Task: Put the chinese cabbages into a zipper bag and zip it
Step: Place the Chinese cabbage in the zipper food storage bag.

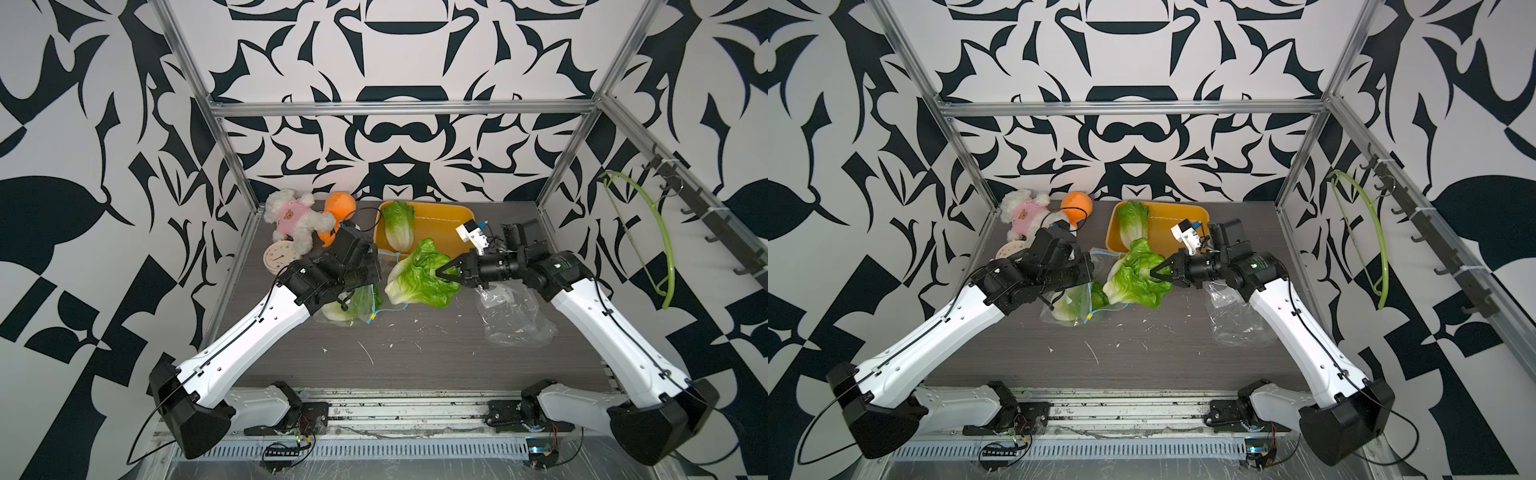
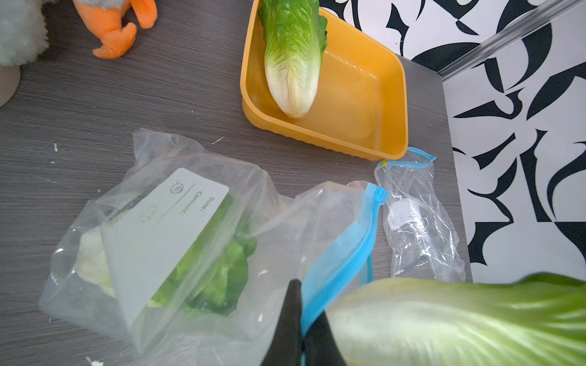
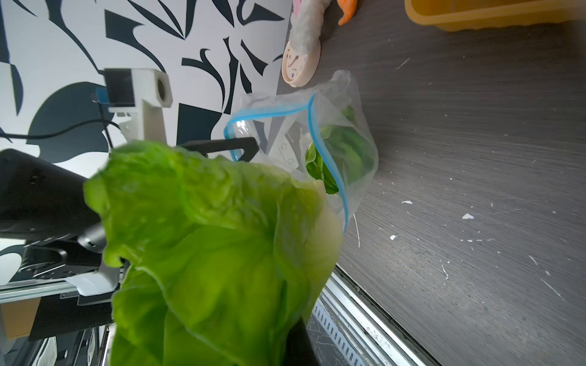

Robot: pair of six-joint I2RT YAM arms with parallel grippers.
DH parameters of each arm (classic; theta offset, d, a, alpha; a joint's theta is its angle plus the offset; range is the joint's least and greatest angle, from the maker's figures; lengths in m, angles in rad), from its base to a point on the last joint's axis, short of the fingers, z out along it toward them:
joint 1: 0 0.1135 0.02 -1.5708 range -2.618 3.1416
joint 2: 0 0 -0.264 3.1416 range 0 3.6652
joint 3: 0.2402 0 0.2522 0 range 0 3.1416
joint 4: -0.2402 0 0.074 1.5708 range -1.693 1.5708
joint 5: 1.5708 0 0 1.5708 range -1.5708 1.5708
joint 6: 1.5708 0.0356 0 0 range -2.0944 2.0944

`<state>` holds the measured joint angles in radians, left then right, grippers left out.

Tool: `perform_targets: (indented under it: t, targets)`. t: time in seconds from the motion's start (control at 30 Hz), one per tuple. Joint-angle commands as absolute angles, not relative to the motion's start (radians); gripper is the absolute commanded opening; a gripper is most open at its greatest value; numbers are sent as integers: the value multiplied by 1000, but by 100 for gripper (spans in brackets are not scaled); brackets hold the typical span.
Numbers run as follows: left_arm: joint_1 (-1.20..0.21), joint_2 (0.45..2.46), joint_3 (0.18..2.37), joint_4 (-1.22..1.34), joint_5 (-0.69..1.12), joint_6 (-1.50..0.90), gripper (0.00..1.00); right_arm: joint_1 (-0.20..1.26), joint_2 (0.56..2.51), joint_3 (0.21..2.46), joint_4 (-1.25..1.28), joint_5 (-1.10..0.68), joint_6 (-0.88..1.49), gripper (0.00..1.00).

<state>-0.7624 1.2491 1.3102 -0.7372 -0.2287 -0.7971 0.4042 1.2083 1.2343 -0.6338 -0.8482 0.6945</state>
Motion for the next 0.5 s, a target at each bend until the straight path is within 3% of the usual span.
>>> perform_targets:
  t: [0.0,0.47]
  targets:
    - [-764,1238,1325,-738,-227,-825,0,444,1214,1243,-536,-819,706,0]
    - [-764,1304,1404,-729,-213,-765,0,501,1279,1144,-443,-777,731,0]
